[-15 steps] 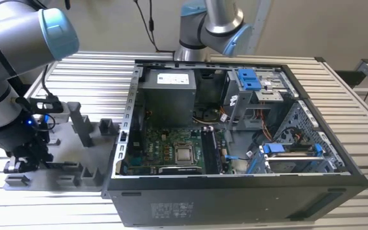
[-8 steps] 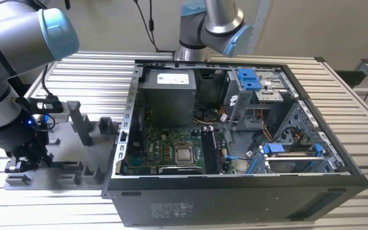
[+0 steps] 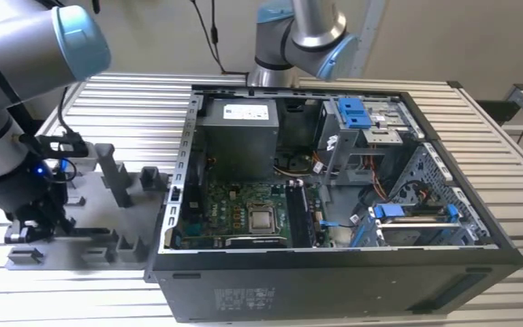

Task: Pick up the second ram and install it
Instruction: 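Pick up the second ram and move it above second insertion slot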

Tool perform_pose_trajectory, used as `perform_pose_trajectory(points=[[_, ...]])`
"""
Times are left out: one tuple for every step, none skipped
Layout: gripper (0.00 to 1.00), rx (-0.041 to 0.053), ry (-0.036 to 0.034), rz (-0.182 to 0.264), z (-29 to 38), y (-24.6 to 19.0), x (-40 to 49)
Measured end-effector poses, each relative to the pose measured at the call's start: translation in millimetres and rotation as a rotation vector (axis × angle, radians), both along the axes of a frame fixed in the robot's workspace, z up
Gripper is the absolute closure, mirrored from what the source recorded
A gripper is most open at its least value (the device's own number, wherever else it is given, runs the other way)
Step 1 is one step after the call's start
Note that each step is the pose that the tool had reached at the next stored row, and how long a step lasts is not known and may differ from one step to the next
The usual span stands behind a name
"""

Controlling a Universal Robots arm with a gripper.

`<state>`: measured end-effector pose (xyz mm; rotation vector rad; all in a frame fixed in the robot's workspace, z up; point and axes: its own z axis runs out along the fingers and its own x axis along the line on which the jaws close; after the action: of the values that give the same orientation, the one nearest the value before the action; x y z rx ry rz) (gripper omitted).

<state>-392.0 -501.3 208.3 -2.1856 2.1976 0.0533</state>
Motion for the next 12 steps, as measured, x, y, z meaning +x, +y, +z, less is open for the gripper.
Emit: perform_pose_trajectory(points=[[0.86,0.0000,-0.0001,0.000,3.2,0.0,0.0],[0.86,-0.0001,0.0000,0.000,6.4,0.0,0.0],[0.86,0.0000,-0.0001,0.000,9.9,0.0,0.0],[0.86,0.0001,-0.0001,0.000,13.8,0.0,0.0],[0.86,0.0000,-0.0001,0.000,17.8,0.0,0.0],[0.86,-0.0001,0.0000,0.000,21.7,0.0,0.0],[0.86,0.0000,-0.0001,0.000,25.5,0.0,0.0],[0.86,0.0001,-0.0002,0.000,29.2,0.0,0.0],[0.86,0.0000,0.0000,0.000,32.6,0.0,0.0],[0.86,0.0000,-0.0001,0.000,35.8,0.0,0.0],[0.86,0.0001,-0.0001,0.000,39.0,0.0,0.0],[0.86,0.0000,-0.0001,0.000,42.4,0.0,0.0]])
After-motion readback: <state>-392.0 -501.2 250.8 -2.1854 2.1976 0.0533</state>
